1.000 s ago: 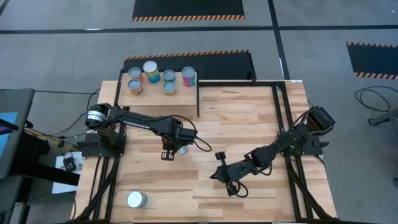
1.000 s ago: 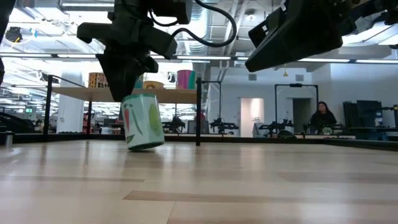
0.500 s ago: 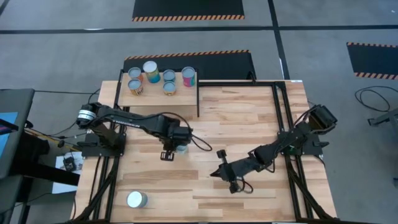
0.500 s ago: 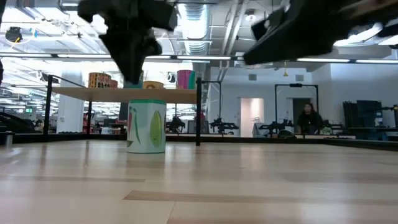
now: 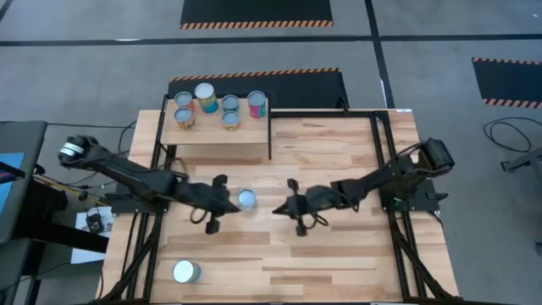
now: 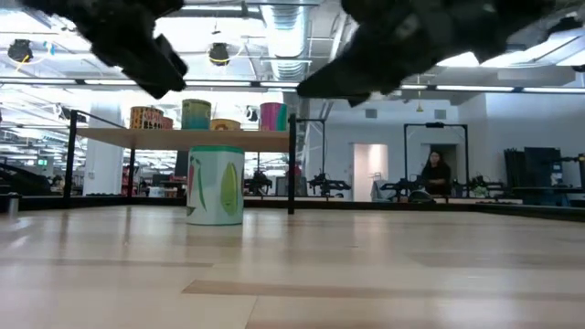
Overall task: Pick and place cans onto a shelf
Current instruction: Put the canned mixed vegetables on the shelf
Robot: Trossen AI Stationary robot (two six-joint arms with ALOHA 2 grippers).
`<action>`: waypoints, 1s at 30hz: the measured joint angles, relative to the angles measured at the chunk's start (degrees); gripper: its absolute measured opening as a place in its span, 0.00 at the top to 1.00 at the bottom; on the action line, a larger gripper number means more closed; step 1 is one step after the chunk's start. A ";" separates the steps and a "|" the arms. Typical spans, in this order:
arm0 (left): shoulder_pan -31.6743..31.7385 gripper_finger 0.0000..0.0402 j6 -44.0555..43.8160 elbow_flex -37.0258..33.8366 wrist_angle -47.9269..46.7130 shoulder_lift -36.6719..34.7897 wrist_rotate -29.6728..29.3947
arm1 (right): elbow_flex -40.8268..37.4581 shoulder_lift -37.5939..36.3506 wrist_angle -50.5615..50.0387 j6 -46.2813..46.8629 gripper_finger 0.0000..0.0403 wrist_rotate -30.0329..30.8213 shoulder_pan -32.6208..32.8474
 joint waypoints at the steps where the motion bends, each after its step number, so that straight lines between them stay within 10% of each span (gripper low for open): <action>1: -0.28 0.99 -0.67 -2.97 3.71 -2.31 -0.09 | 1.22 0.00 -1.42 0.00 0.94 -0.16 -0.99; 8: -1.11 1.00 -1.09 -18.38 21.70 -14.41 -2.46 | 8.90 1.80 -7.61 -1.78 0.78 -3.69 -5.45; 19: -1.11 1.00 1.44 -23.74 22.82 -24.32 -6.50 | 28.02 14.59 -28.16 -6.14 0.49 -3.90 -5.57; 30: -1.09 1.00 0.29 -25.40 22.63 -24.86 -7.81 | 37.70 21.64 -37.24 -13.92 0.55 -0.31 -7.36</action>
